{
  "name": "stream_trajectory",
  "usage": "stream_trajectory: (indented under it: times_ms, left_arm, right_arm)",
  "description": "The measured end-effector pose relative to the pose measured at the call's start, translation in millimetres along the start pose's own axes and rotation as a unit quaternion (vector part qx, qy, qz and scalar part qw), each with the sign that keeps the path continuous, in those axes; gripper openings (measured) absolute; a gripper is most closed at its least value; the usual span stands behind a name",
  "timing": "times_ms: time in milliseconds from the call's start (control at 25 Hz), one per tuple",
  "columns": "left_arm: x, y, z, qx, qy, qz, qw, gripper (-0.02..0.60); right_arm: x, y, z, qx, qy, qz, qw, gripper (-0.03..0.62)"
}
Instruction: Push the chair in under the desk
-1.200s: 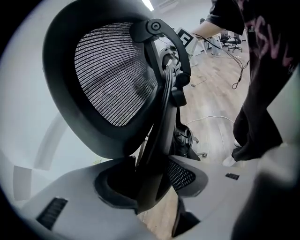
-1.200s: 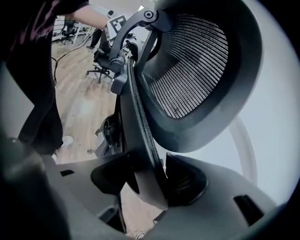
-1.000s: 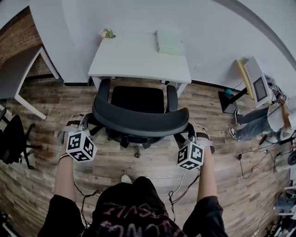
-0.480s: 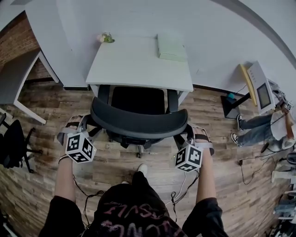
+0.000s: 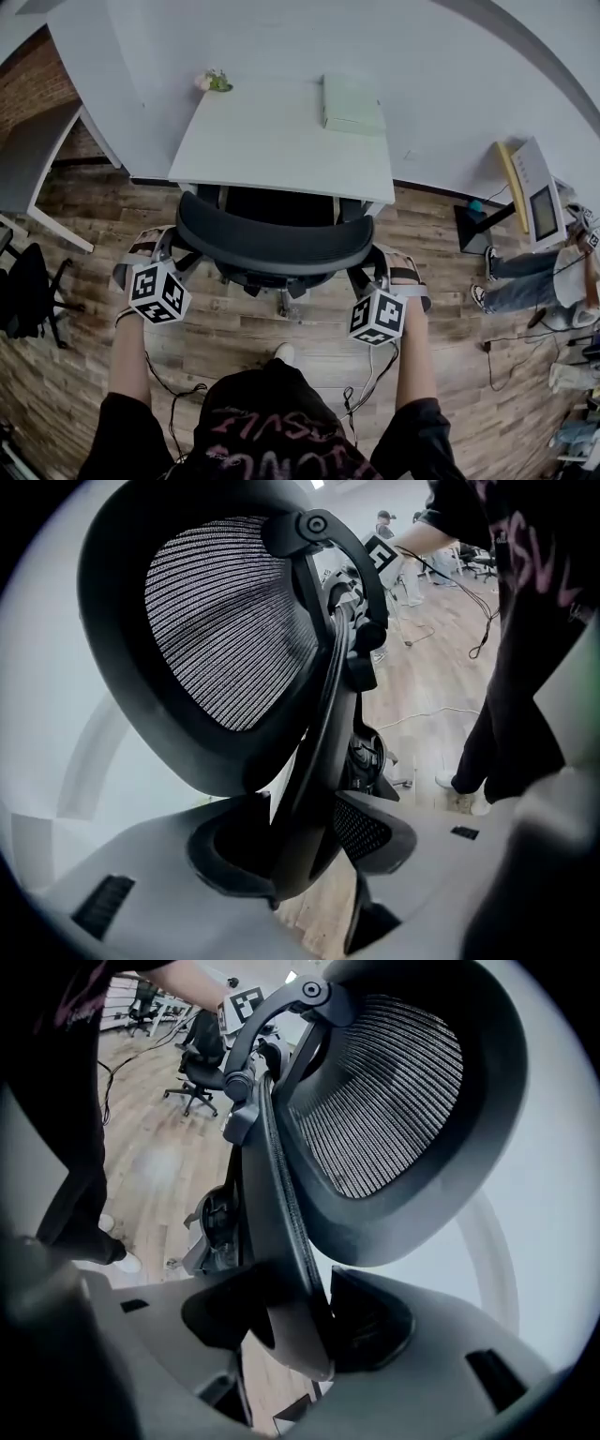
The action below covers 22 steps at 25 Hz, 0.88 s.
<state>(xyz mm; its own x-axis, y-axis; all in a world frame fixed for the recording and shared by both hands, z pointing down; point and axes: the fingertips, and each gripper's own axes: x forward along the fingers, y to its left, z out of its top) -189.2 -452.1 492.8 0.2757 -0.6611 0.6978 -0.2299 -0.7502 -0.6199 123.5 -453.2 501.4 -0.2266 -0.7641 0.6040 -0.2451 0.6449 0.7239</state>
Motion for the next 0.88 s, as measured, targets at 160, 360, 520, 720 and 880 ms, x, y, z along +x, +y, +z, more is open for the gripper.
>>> stream_trajectory:
  times_ms: [160,360,520,720,880]
  left_arm:
    - [15.3,17.3,-0.2,-0.007,0.005,0.005,1.0000,0.222]
    - [27.5,31.2,-2.3,-0.011,0.013,0.005,0.9998,0.227]
    - [35.4,39.0,-5.2,-0.009,0.031,0.010,0.9994,0.235]
    - [43.7,48.5,-4.0,-0.009,0.025,0.016,0.9995,0.237]
    - [50.6,56.2,-5.0,-0.010,0.022,0.018,0.9995,0.238]
  right_arm:
    - [19.9,-17.3,-0.2,-0.005,-0.006,0.002,1.000,0.230]
    - [31.9,-27.6,2.2,-0.011,-0.021,0.004,1.000,0.230]
    - [37.3,-31.0,4.4,-0.012,-0.024,0.005,1.000,0.230]
    - [46.2,-38.8,2.5,-0.013,-0.025,0.009,1.000,0.230]
    - [54.5,-44.0,2.5,-0.014,-0.019,0.011,1.000,0.230]
